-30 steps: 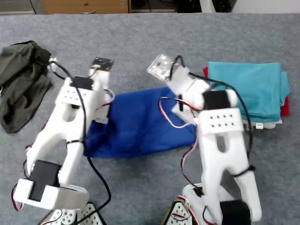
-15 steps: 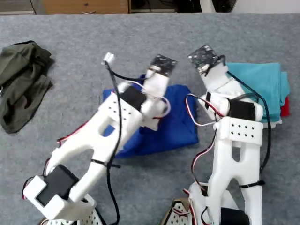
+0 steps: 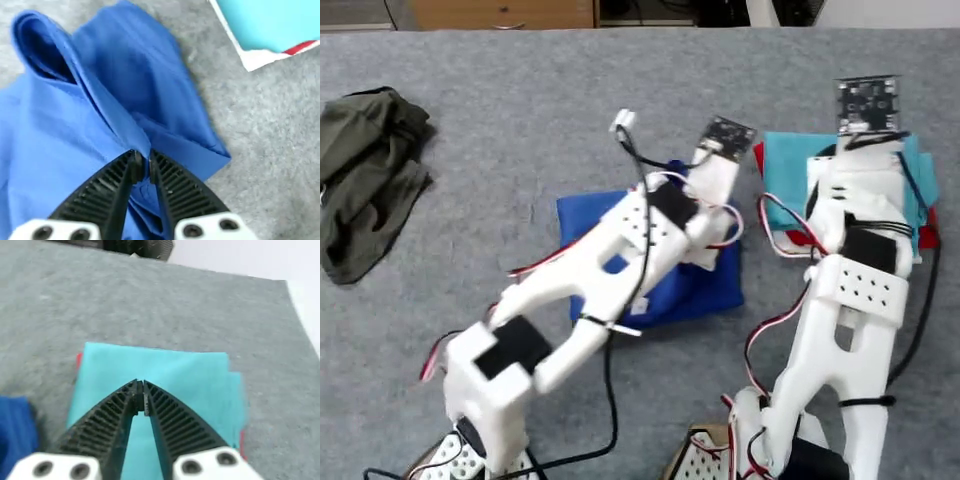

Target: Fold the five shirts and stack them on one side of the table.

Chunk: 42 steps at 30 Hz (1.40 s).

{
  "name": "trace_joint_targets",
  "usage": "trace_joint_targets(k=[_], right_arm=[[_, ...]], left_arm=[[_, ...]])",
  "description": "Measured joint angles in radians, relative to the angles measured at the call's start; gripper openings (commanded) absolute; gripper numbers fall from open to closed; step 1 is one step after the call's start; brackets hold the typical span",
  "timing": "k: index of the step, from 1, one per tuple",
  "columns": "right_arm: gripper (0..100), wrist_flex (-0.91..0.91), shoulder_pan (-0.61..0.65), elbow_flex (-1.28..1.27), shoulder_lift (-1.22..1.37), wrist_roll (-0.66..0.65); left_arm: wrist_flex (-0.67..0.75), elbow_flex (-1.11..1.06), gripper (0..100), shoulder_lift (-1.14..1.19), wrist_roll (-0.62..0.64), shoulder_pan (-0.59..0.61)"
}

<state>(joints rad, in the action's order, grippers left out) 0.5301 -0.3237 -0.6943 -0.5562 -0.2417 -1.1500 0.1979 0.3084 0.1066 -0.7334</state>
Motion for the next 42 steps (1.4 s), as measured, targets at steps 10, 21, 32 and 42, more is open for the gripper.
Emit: trace_joint_targets(k=[10,21,32,42], right_arm=[[0.2,-0.017,-0.049,0.0,0.0,0.002],[0.2,-0.017,-0.049,0.0,0.0,0.002],[0.2,0.387,0.15,0.175,0.0,-0.219],[0.2,0.77,0.445,0.089,-0.009,-0.341]], left_arm=[[-0.029,0.229,2,0.193,0.06,-0.025],[-0.152,0.324,19,0.193,0.06,-0.032],[-0.552,0.896,3,0.206,0.058,0.255],[-0.491,0.686,2,0.448,0.06,0.508]])
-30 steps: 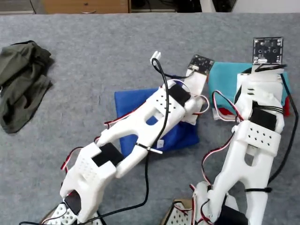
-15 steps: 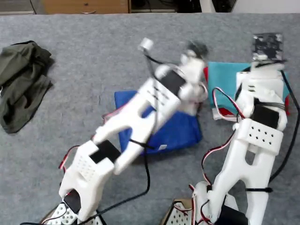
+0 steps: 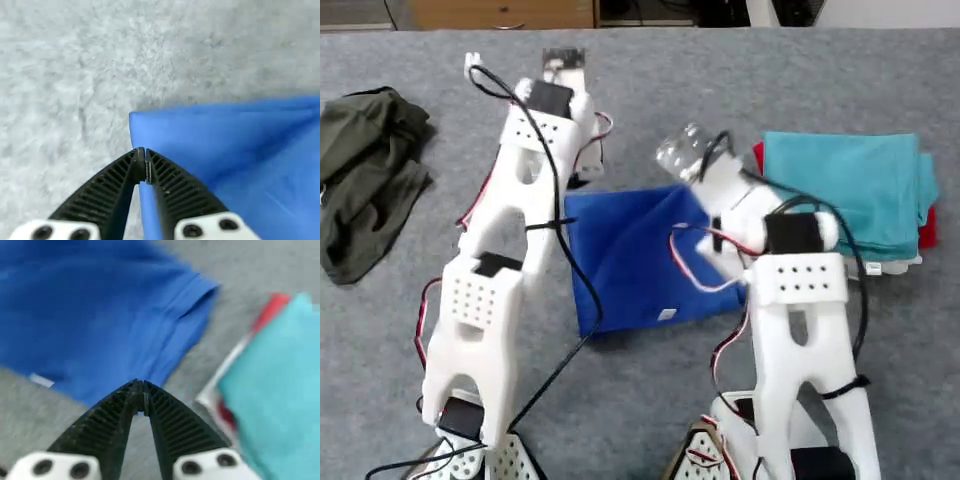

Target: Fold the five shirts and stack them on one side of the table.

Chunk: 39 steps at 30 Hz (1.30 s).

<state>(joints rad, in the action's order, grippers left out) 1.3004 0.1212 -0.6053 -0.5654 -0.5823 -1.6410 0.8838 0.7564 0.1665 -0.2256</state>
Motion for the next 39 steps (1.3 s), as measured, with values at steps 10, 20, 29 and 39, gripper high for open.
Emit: trace_joint_targets(k=[10,20,29,39], right_arm=[[0.2,-0.135,0.009,-0.315,0.0,-0.008],[0.2,-0.33,-0.144,-0.542,-0.009,-0.112],[0.2,-0.133,-0.18,-0.31,-0.038,-0.137],[0.2,-0.054,-0.015,0.298,0.241,0.097]], left_arm=[[0.216,-0.129,2,0.135,0.003,0.009],[0.232,-0.132,2,0.143,0.005,0.015],[0.183,-0.057,2,0.15,0.005,0.017],[0.029,0.16,2,0.15,0.002,0.021]])
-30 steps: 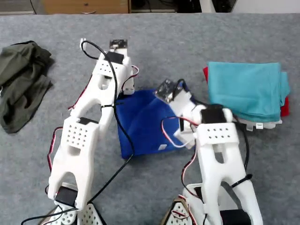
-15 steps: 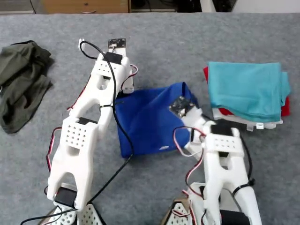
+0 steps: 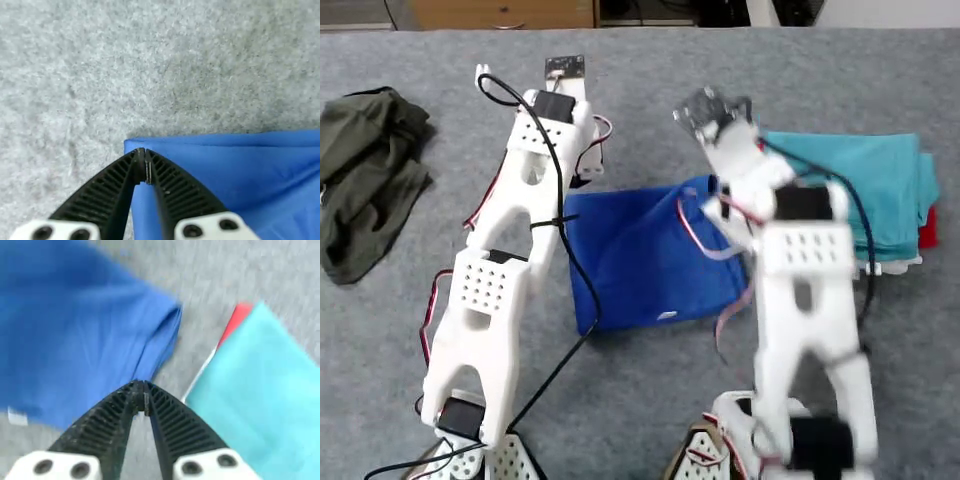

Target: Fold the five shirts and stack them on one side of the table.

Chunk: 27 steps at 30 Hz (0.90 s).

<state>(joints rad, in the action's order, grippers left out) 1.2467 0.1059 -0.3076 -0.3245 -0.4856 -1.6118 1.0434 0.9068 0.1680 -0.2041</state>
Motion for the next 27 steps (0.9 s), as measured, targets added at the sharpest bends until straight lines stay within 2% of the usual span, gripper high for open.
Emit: trace_joint_targets(k=[8,14,20,27], right_arm=[[0.2,0.009,0.074,0.442,0.608,0.118],[0.2,0.075,0.046,0.686,0.918,0.144],[0.2,0.101,-0.037,0.778,1.023,0.144],[0.2,0.126,-0.051,0.833,1.023,0.126]], left_arm=[[-0.015,0.018,2,0.009,-0.002,0.005],[0.092,-0.126,2,0.009,-0.002,0.005],[0.215,-0.288,2,0.0,0.002,0.005],[0.241,-0.31,2,-0.006,0.003,0.005]])
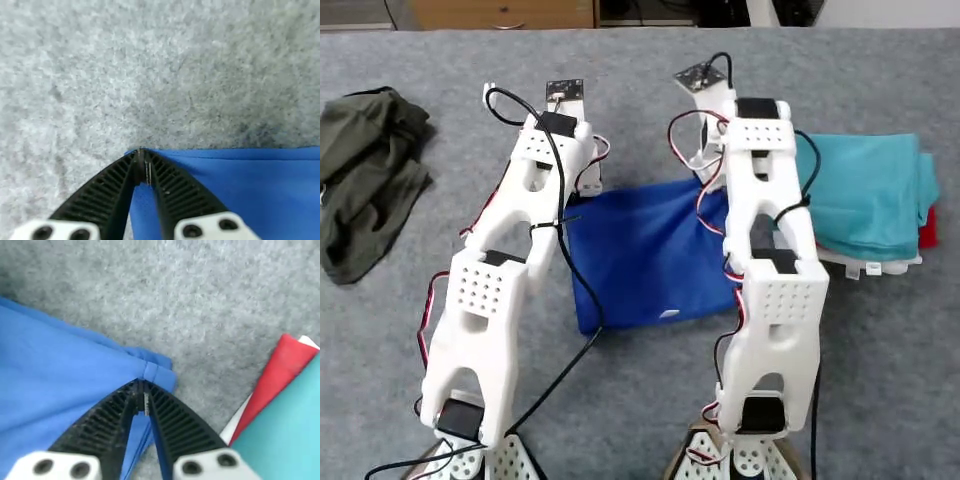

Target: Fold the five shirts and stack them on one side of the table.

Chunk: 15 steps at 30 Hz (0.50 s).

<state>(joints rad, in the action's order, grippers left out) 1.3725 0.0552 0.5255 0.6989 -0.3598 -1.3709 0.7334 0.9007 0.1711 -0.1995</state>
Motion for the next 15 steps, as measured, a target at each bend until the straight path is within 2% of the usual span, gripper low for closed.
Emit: trace_joint_targets(k=[6,10,15], right_arm=[[0.2,0.181,0.0,0.161,-0.005,-0.005],[0.2,0.359,-0.002,0.232,-0.115,-0.043],[0.2,0.387,0.003,0.035,-0.356,-0.066]], left_arm=[[-0.008,0.014,2,-0.009,0.0,0.002],[-0.063,0.055,2,-0.023,-0.003,0.003],[-0.077,0.066,2,-0.041,-0.003,0.003]])
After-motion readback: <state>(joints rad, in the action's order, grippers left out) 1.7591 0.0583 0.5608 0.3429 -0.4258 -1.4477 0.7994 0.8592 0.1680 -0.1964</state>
